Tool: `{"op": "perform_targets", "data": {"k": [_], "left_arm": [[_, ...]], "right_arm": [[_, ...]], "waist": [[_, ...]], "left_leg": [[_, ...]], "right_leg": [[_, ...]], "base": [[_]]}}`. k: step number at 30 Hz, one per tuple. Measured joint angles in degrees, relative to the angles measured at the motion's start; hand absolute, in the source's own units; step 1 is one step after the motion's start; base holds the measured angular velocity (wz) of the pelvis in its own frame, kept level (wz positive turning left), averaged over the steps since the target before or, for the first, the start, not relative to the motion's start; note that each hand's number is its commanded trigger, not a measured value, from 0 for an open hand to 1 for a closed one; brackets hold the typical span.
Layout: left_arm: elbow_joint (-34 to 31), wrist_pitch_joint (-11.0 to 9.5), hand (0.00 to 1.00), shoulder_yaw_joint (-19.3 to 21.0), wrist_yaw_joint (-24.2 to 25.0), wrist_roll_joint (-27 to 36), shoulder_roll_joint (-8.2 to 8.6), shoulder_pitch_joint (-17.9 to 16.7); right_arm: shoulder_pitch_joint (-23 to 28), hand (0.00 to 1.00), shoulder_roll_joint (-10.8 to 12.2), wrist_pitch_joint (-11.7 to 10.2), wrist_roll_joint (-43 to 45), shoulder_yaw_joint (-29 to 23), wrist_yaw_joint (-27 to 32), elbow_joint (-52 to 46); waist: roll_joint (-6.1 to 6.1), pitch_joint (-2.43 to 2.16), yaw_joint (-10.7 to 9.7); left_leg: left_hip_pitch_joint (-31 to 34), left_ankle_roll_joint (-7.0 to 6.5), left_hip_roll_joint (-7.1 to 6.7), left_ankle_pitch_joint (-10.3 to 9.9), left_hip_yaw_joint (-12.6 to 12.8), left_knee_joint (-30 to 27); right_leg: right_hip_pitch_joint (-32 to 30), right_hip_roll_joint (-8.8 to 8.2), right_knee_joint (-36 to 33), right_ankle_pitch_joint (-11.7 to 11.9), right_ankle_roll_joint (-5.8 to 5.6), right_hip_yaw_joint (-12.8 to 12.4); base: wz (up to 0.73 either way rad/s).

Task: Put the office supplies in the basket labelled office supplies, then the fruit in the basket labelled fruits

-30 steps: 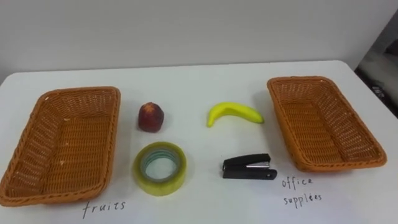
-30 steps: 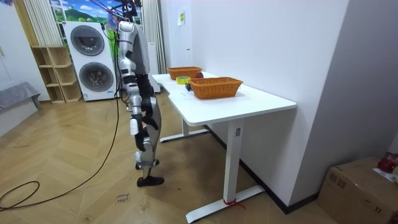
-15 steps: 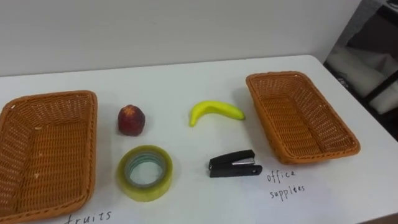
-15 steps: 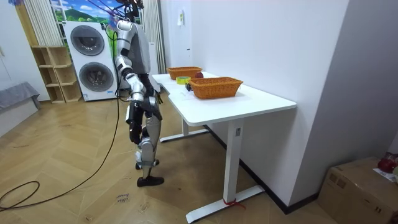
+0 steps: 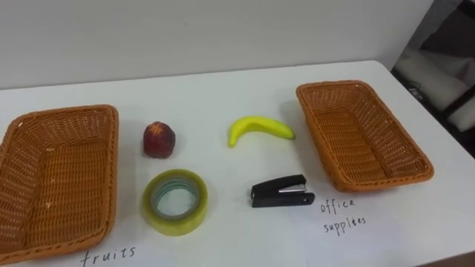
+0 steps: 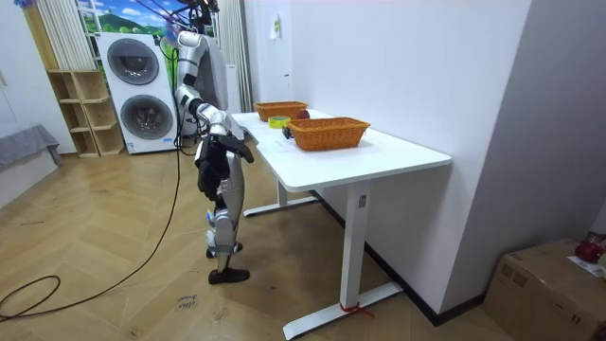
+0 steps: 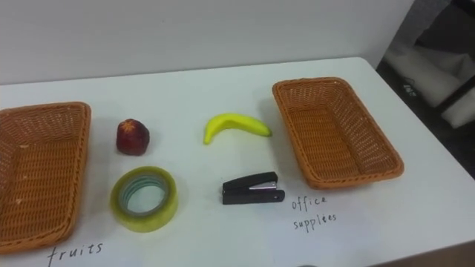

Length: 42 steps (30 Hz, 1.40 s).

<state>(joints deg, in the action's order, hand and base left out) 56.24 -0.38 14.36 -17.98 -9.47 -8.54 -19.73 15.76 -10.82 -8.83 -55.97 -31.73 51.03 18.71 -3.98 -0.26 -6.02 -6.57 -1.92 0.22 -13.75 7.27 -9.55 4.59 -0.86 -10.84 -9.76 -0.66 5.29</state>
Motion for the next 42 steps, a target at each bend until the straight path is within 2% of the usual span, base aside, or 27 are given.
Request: {"op": "perform_targets", "data": {"k": [1, 6, 10, 18, 21, 25, 28, 32, 37, 42], "left_arm": [[0.00, 0.00, 0.00, 0.06, 0.02, 0.00, -0.01, 0.03], [0.00, -0.01, 0.00, 0.04, 0.70, -0.01, -0.06, 0.22], [0.00, -0.01, 0.00, -0.02, 0.59, 0.19, -0.05, 0.14], [0.38, -0.02, 0.00, -0.99, 0.02, 0.47, -0.08, 1.20], [1.15, -0.01, 0.00, -1.28, -0.06, 0.48, -0.19, 1.78], [1.19, -0.01, 0.00, -1.57, -0.05, 0.73, -0.26, 2.44], [1.49, 0.02, 0.00, -1.56, 0.03, 1.00, -0.44, 2.48], [1.48, 0.15, 0.00, -1.56, 1.35, 0.78, -1.09, 2.33], [1.89, 0.31, 0.00, -1.58, 2.50, -0.19, -1.74, 2.50], [3.44, 0.46, 0.00, -1.56, 3.32, -0.35, -1.83, 2.65]], "right_arm": [[-0.03, 0.00, -0.54, -0.42, 0.03, -0.09, 1.34, -0.72], [-0.16, 0.00, -0.96, -2.47, 3.47, -0.68, 5.25, -5.24], [-0.38, 0.00, -2.09, -3.34, 10.54, -0.72, 7.50, -8.79], [-2.16, 0.00, -4.75, -3.48, 18.88, -0.94, 8.27, -14.00], [-2.89, 0.00, -5.40, -3.47, 20.95, -0.94, 8.17, -15.35], [-3.87, 0.00, -5.46, -3.26, 22.59, -0.90, 7.93, -15.59], [-4.50, 0.00, -5.56, -2.95, 23.32, -0.92, 7.76, -18.19], [-4.62, 0.00, -5.61, -2.23, 29.47, -0.91, 6.98, -21.74], [-6.97, 0.00, -7.41, -1.67, 39.10, -0.76, 5.18, -25.15], [-8.06, 0.00, -7.86, -1.65, 40.81, -0.42, 4.19, -27.37]], "waist": [[0.23, 0.13, 0.07], [0.26, 0.14, 0.25], [0.33, 0.17, 0.01], [0.00, 0.05, 0.08], [-0.26, 0.17, 0.08], [-1.27, 0.58, 0.43], [-1.68, 0.59, 0.53], [-1.78, 0.50, 0.71], [-1.40, 0.35, 1.65], [-1.46, 0.31, 2.62]], "left_leg": [[0.01, 0.00, -0.01, 0.00, 0.00, 0.00], [0.21, 0.00, 0.02, 0.00, 0.15, 0.02], [0.46, 0.00, -0.02, 0.00, 0.21, 0.04], [1.32, 0.00, 0.00, 0.01, 0.41, 0.16], [1.25, -0.01, 0.01, 0.02, 0.38, 0.02], [1.30, -0.01, 0.01, 0.02, 0.21, 0.12], [1.53, 0.00, 0.02, 0.01, 0.19, 0.22], [1.86, 0.00, 0.05, 0.01, 0.08, -0.02], [1.86, 0.01, 0.05, 0.02, 0.08, -0.11], [1.85, 0.02, 0.10, 0.04, 0.03, -0.18]], "right_leg": [[-0.01, -0.01, 0.00, 0.00, 0.00, -0.02], [-0.36, 0.09, -0.02, 0.00, 0.00, -0.35], [-0.62, 0.07, 0.12, 0.00, 0.00, -0.30], [-1.68, 0.07, -0.02, 0.00, 0.00, -0.29], [-1.65, 0.09, 0.00, 0.00, 0.00, -0.22], [-1.64, 0.06, 0.00, 0.00, -0.01, -0.05], [-1.78, 0.06, 0.05, 0.00, -0.01, 0.04], [-1.82, 0.05, 0.11, 0.00, -0.01, 0.33], [-1.90, 0.04, 0.10, 0.00, 0.00, 0.58], [-1.83, 0.00, 0.14, 0.00, 0.00, 1.28]], "base": [[0.00], [-0.02], [-0.01], [0.00], [0.00], [0.00], [0.00], [0.04], [0.01], [0.01]]}}
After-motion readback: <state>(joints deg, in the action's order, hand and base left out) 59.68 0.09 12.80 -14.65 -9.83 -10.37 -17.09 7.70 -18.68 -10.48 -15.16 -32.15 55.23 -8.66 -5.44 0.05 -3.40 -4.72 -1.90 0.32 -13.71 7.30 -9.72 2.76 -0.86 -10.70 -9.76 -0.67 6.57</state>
